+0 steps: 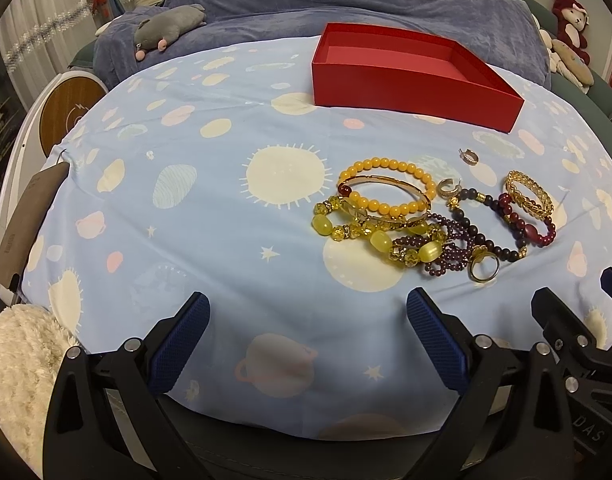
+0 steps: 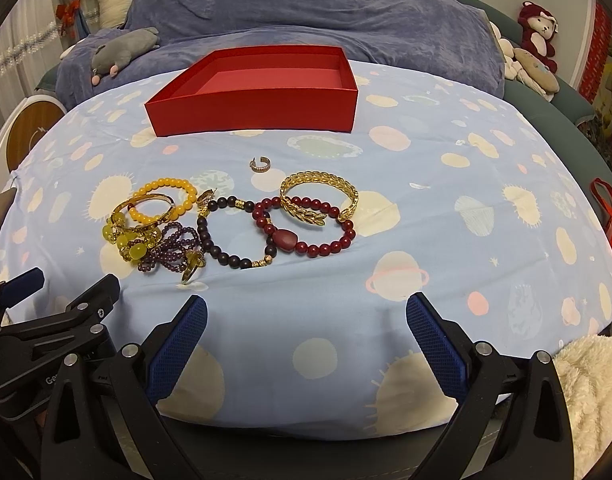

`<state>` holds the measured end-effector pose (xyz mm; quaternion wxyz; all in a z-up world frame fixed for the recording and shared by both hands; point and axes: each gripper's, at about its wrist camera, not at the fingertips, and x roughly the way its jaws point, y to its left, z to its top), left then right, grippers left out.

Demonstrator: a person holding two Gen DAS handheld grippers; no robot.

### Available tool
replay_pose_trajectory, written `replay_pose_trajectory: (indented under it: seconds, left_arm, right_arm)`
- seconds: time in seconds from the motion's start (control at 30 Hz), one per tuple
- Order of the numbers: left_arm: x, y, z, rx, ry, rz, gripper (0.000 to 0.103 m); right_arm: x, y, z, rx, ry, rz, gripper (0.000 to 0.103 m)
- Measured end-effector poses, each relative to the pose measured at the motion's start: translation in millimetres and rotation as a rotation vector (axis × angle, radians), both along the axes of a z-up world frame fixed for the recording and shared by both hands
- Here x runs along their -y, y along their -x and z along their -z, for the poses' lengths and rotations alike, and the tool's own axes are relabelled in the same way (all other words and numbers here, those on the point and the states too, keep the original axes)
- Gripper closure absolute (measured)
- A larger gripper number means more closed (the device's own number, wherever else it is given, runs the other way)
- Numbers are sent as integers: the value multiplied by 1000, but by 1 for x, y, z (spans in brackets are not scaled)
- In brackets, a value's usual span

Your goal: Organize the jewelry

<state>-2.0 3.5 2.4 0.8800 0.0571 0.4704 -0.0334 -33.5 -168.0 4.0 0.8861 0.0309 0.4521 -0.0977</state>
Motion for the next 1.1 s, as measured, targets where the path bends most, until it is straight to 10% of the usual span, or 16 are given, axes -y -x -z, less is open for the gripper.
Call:
replay_pose_trajectory:
  seconds: [1.1]
  left_arm:
    - [1,-1,-1,9,-19,-3,8]
  right_arm:
    - [-4,1,-6,4,-1,0,7]
